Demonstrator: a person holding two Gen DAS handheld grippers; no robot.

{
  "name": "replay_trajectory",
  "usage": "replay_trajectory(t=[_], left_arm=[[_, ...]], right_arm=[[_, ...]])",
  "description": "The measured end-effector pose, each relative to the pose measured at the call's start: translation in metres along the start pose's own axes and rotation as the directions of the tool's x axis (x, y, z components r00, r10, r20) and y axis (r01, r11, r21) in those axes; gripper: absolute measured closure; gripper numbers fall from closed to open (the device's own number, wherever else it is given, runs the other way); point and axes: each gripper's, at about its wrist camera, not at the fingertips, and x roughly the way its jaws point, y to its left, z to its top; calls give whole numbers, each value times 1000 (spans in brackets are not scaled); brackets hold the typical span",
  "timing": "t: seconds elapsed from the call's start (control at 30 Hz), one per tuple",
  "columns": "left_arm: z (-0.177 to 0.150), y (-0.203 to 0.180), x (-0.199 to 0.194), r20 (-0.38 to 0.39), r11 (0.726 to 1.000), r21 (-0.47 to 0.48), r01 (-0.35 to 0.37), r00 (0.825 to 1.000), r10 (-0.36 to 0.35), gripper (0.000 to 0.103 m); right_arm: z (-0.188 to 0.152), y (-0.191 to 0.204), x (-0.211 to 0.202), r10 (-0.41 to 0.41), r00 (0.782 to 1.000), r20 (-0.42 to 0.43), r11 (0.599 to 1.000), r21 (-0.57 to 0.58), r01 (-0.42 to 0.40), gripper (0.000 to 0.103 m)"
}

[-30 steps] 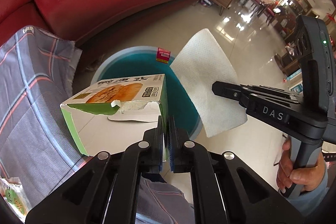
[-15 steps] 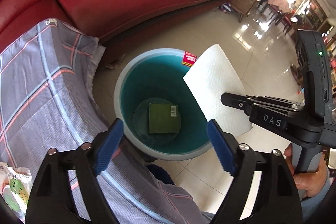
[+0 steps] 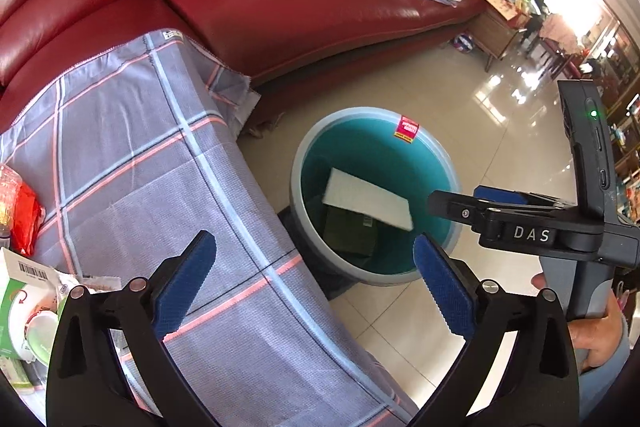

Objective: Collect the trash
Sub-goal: 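Move both open tools back toward the table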

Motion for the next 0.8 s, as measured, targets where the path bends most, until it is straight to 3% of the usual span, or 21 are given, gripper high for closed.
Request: replay_trajectory(t=[0.47,0.8], left_arm=[[-29,35,-38,30,998,-60,-1,1000,3,4],[-62,65,-80,84,993,-114,-15,996,25,4]], right_arm=[[-17,33,-24,-53,998,16,998,-44,53,14],[-43,79,-44,-53,998,28,989,-134,56,14]])
